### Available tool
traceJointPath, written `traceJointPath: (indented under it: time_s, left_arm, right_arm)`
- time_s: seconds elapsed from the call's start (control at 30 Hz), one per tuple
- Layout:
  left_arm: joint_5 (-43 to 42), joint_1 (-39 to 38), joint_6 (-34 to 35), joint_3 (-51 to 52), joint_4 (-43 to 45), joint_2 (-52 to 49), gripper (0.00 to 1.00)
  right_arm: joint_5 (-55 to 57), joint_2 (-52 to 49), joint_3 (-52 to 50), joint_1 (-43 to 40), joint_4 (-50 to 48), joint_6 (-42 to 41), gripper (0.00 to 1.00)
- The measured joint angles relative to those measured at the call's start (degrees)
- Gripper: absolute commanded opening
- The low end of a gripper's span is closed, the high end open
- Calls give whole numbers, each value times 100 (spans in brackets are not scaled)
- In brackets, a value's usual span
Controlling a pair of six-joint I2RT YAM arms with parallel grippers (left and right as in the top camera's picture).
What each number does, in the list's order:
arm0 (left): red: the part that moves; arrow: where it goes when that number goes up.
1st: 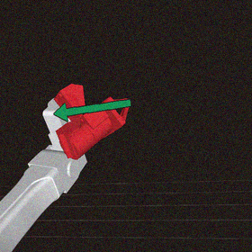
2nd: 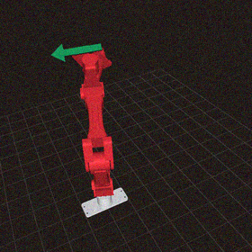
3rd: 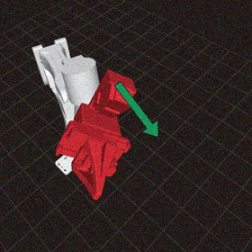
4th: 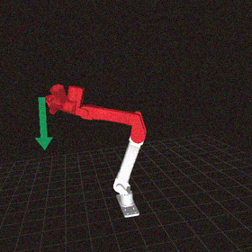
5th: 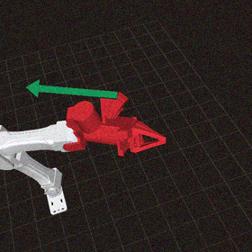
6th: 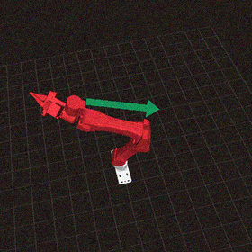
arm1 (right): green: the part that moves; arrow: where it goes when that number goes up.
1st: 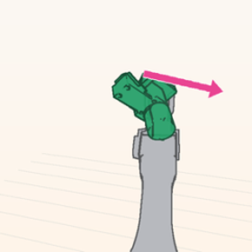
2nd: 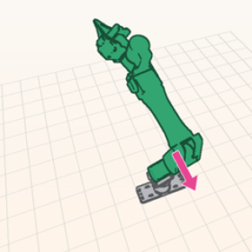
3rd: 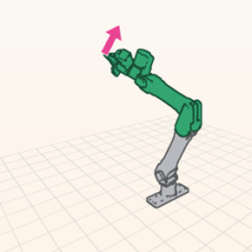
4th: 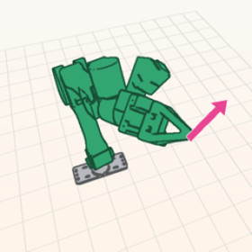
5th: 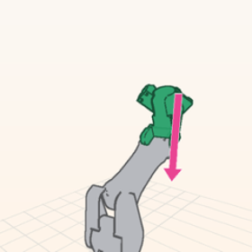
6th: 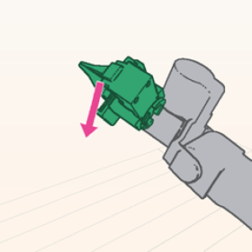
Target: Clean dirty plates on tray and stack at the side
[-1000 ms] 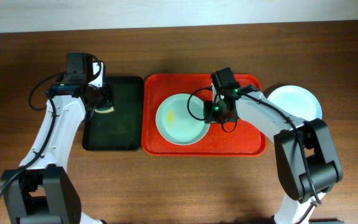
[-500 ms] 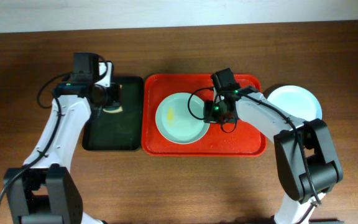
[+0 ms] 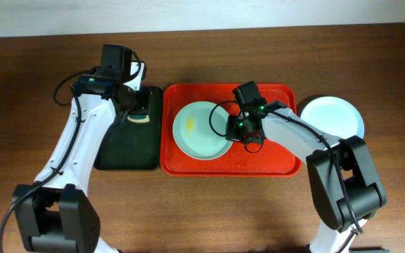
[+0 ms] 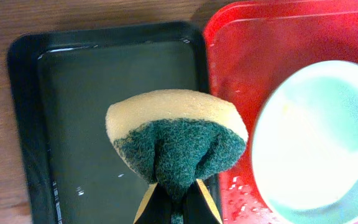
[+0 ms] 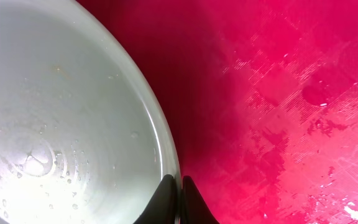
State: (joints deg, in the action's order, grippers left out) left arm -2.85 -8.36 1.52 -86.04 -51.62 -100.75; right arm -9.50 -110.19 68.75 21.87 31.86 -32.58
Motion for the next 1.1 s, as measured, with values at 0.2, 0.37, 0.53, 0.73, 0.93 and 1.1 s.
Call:
traceJointPath:
  time_s: [0.2, 0.37, 0.53, 0.73, 0.93, 1.1]
  left_arm:
    - [-372, -175, 184, -13, 35, -2, 0]
    - [-455, -568, 280, -22, 39, -66, 0]
    - [-518, -820, 282, -46, 39, -369, 0]
    - [-516, -817, 282, -46, 39, -485, 0]
    - [-516, -890, 341, -52, 68, -527, 0]
    - [-555, -977, 413, -76, 282, -883, 0]
  right_arm:
    - [0, 9, 0, 4, 4, -4, 4]
    - [0, 35, 2, 7, 105, 7, 5]
    - [46, 79, 0, 31, 210, 146, 7]
    - [63, 79, 0, 31, 212, 173, 4]
    - [61, 79, 0, 31, 212, 173, 4]
    - [61, 79, 0, 31, 212, 175, 4]
